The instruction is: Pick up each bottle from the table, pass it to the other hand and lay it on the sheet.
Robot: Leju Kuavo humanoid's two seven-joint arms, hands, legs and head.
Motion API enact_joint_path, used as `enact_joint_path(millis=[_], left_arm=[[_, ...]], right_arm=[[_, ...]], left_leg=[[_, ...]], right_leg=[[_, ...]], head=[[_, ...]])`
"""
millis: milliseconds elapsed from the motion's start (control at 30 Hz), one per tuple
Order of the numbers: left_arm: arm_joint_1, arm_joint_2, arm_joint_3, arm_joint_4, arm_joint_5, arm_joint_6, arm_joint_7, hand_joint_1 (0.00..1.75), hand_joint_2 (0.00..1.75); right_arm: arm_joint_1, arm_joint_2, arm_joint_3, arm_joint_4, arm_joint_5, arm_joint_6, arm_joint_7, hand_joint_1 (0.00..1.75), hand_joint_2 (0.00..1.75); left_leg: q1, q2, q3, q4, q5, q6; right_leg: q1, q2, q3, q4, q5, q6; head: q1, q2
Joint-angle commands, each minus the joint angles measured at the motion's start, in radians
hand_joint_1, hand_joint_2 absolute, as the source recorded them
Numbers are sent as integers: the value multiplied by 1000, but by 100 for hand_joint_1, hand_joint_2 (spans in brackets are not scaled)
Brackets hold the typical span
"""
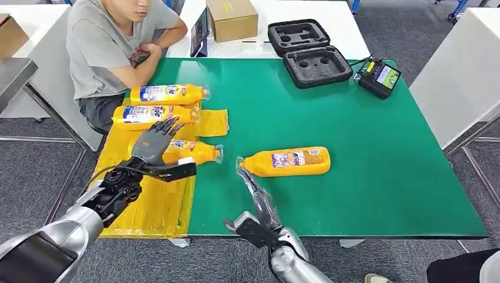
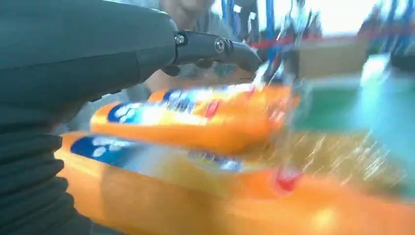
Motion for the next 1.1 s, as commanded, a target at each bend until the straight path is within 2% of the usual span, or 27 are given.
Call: enact_joint_path(millis=[33,300,467,500,567,600,667,700,767,833,867,900,933,1000,1067,1100], left_arm=[[344,71,205,-609,207,12,-126,0,175],[344,71,205,-609,207,12,-126,0,175],[342,63,224,-612,242,-6,-138,0,175],[490,64,273,-813,279,-55,-124,0,175],[517,66,281,-835,257,-62,-119,0,175],[538,62,286,-842,255,-59,-121,0,0],[572,46,300,-855,221,-62,-116,0,0],[581,40,303,-857,213,-57,-116,0,0],[598,12,307,-874,187,-46,-122,0,0],[612,-16,320,-922,159,-34,-118,0,0],[626,-34,335,-954,152,-31,-120,0,0],[639,-43,337,-977,154,-33,-126,0,175],[648,-53,338,-986,162,-38,-135,0,175],[655,-62,336,-989,177,-43,-150,0,175],[651,-86,331,-977,228,-51,-192,0,175],[651,-102,330,-979,243,-55,-202,0,175]], right_arm=[[50,-41,-12,-89,6,-74,0,0,175],[50,-41,-12,-89,6,-74,0,0,175],[54,-42,-11,-113,0,-69,0,0,175],[95,-86,-24,-251,-12,-55,0,0,175],[101,-97,-38,-265,18,-53,0,0,175],[106,-107,-46,-283,12,-37,0,0,175],[116,-114,-69,-291,36,-33,0,0,175],[118,-115,-74,-293,28,-18,0,0,175],[116,-116,-78,-290,36,-6,0,0,175],[115,-120,-72,-300,53,-38,0,0,175],[111,-129,-71,-290,112,-94,0,0,175],[110,-129,-132,-270,262,-142,0,0,175],[120,-105,-225,-269,406,-139,0,0,175],[126,-111,-305,-299,591,-142,53,0,175],[106,-138,-429,-310,895,-142,170,0,175],[89,-164,-453,-293,952,-142,210,0,175]], left_leg=[[-1,3,6,-2,-3,-2],[0,3,-1,0,-3,-3],[0,3,1,0,-4,-4],[1,3,0,0,-4,-4],[0,5,2,0,-5,-3],[0,5,4,0,-6,-3],[1,5,10,0,-9,-4],[0,4,5,-1,-6,-3],[0,6,6,-1,-7,-3],[0,4,2,0,-6,-3],[0,3,3,1,-7,-3],[0,3,0,0,-5,-2],[0,3,2,1,-7,-3],[-1,3,1,0,-5,-2],[-1,3,1,0,-6,-2],[-1,2,3,0,-6,-2]], right_leg=[[-1,5,4,-2,-2,0],[0,3,-2,0,-1,0],[0,4,-1,0,-2,-1],[0,4,-2,0,-2,-1],[0,6,0,-1,-3,0],[0,7,2,0,-4,0],[0,7,7,-1,-7,-1],[0,4,3,-1,-4,0],[0,7,4,-1,-4,0],[0,4,0,0,-3,0],[0,3,2,0,-4,0],[0,3,-2,0,-3,0],[0,4,0,0,-4,0],[-1,3,-1,-1,-3,0],[-1,3,0,-1,-3,0],[-1,3,1,0,-4,0]], head=[[0,0],[0,0],[0,0],[0,0],[0,0],[0,0],[0,0],[0,0],[0,0],[0,0],[0,0],[0,0],[0,0],[0,0],[0,0],[0,0]])
